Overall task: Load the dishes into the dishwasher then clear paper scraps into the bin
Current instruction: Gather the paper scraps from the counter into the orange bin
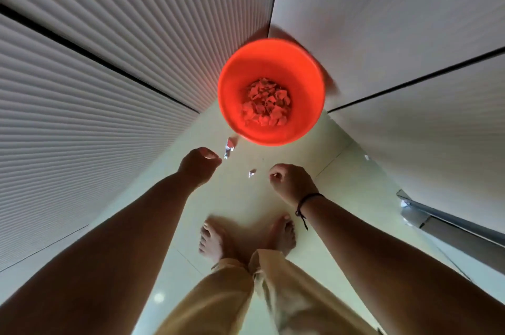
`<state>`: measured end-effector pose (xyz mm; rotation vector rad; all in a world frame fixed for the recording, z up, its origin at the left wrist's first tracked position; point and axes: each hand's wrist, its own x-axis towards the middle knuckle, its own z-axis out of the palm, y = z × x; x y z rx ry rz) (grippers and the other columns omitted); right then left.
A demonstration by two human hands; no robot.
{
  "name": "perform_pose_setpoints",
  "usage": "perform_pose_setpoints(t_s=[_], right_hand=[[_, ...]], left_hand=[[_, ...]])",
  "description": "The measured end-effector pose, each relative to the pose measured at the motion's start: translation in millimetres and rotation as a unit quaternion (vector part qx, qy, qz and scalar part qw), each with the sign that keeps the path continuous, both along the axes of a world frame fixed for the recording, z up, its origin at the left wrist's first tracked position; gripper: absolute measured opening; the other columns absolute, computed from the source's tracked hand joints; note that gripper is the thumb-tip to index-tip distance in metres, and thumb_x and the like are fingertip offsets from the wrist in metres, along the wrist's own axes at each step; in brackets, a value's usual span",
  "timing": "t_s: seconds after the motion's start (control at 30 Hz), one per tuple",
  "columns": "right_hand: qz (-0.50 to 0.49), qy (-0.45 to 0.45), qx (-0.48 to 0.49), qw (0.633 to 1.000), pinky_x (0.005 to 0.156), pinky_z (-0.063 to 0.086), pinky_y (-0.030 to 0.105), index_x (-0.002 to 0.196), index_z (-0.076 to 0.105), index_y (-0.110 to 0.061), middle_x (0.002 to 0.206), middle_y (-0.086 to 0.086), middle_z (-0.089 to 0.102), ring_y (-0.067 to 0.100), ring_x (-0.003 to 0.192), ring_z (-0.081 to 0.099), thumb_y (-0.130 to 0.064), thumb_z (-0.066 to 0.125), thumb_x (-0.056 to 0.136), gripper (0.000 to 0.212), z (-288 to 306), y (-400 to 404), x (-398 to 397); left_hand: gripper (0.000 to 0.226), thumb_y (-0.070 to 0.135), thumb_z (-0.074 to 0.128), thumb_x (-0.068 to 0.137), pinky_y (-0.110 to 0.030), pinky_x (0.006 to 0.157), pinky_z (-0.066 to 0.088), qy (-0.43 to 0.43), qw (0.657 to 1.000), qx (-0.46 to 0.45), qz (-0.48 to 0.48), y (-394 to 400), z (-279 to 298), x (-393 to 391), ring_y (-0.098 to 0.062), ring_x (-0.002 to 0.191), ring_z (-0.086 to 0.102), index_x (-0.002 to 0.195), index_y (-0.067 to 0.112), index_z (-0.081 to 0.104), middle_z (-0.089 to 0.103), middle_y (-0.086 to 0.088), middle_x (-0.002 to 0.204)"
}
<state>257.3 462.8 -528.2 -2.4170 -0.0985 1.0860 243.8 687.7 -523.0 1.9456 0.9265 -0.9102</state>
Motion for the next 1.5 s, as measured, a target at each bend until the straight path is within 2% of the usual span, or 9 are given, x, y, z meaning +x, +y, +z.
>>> perform_pose_setpoints(t_s=[0.13, 0.3, 0.4, 0.57, 0.8, 1.03, 1.17, 1.3, 1.5], right_hand=[[0.216, 0.02, -0.036, 0.976, 0.094, 0.046, 0.037, 0.134, 0.051, -0.025, 0.131, 0.008, 0.052, 0.03, 0.116, 0.055, -0.009, 0.039, 0.094, 0.045, -73, 12, -12], [0.427, 0.015, -0.06, 0.902, 0.107, 0.038, 0.047, 0.148, 0.027, -0.012, 0.156, 0.022, 0.014, 0.038, 0.14, 0.027, -0.005, 0.02, 0.096, 0.052, -152, 45, -17], [0.427, -0.001, -0.083, 0.9, 0.093, 0.045, 0.05, 0.143, 0.026, 0.001, 0.148, 0.03, 0.028, 0.042, 0.123, 0.048, -0.028, -0.013, 0.08, 0.079, -183, 52, -22], [0.437, -0.003, -0.075, 0.896, 0.086, 0.04, 0.037, 0.122, 0.048, -0.001, 0.122, 0.022, 0.054, 0.036, 0.112, 0.054, -0.014, 0.029, 0.097, 0.033, -176, 50, -10], [0.253, -0.013, -0.087, 0.964, 0.083, 0.049, 0.04, 0.111, 0.057, 0.0, 0.114, 0.017, 0.054, 0.036, 0.105, 0.058, 0.003, 0.042, 0.089, 0.027, -104, 32, -7], [-0.012, -0.274, 0.131, 0.953, 0.064, 0.054, 0.031, 0.082, 0.071, -0.014, 0.079, 0.005, 0.067, 0.025, 0.074, 0.066, -0.009, 0.056, 0.078, 0.016, 82, 26, 7], [-0.064, -0.319, 0.127, 0.937, 0.066, 0.053, 0.034, 0.087, 0.071, -0.012, 0.085, 0.009, 0.067, 0.029, 0.078, 0.065, -0.006, 0.056, 0.079, 0.018, 100, 36, 50], [0.037, -0.212, 0.016, 0.977, 0.094, 0.047, 0.043, 0.133, 0.05, -0.016, 0.131, 0.014, 0.052, 0.035, 0.116, 0.053, -0.013, 0.055, 0.087, 0.047, 69, 44, 84], [0.045, -0.234, -0.034, 0.971, 0.08, 0.054, 0.045, 0.128, 0.054, -0.014, 0.115, 0.012, 0.062, 0.036, 0.103, 0.059, -0.021, 0.062, 0.08, 0.049, 150, 11, 49]], left_hand=[[0.039, 0.022, 0.06, 0.089, -0.033, 0.1, 0.04, -0.017, 0.977, 0.093, -0.192, 15, -73, -10, -0.026, 0.119, 0.053, 0.129, 0.02, 0.057, 0.06, -0.009, 0.125], [0.055, 0.018, 0.052, 0.094, -0.044, 0.095, 0.045, -0.094, 0.904, 0.125, -0.398, 16, -152, -8, -0.032, 0.123, 0.047, 0.144, 0.033, 0.036, 0.03, -0.006, 0.149], [0.049, 0.038, 0.037, 0.096, -0.04, 0.088, 0.044, -0.121, 0.851, 0.121, -0.497, 10, -178, 0, -0.029, 0.118, 0.048, 0.145, 0.031, 0.033, 0.032, -0.005, 0.149], [0.048, 0.049, 0.026, 0.094, -0.048, 0.098, 0.039, -0.179, 0.764, 0.095, -0.612, 7, -208, 6, -0.033, 0.116, 0.049, 0.137, 0.032, 0.039, 0.053, -0.006, 0.13], [0.011, 0.011, 0.058, 0.088, -0.035, 0.078, 0.05, -0.17, 0.916, 0.047, -0.36, -14, -125, -20, -0.032, 0.091, 0.063, 0.093, 0.014, 0.068, 0.059, -0.008, 0.101], [0.009, 0.001, 0.07, 0.082, -0.022, 0.075, 0.054, -0.466, 0.88, 0.047, -0.076, -52, 76, -19, -0.009, 0.083, 0.063, 0.085, 0.009, 0.072, 0.064, -0.004, 0.09], [0.014, 0.002, 0.063, 0.084, -0.031, 0.08, 0.054, -0.486, 0.866, 0.05, -0.106, -57, 90, 37, -0.017, 0.091, 0.064, 0.095, 0.007, 0.07, 0.067, -0.006, 0.099], [0.061, 0.032, 0.059, 0.088, -0.049, 0.098, 0.045, -0.239, 0.928, 0.094, -0.27, -46, 50, 78, -0.033, 0.125, 0.049, 0.144, 0.022, 0.038, 0.034, -0.01, 0.149], [0.06, 0.048, 0.048, 0.087, -0.048, 0.081, 0.054, -0.278, 0.911, 0.13, -0.276, -38, 133, 24, -0.038, 0.103, 0.061, 0.134, 0.011, 0.048, 0.049, -0.017, 0.13]])
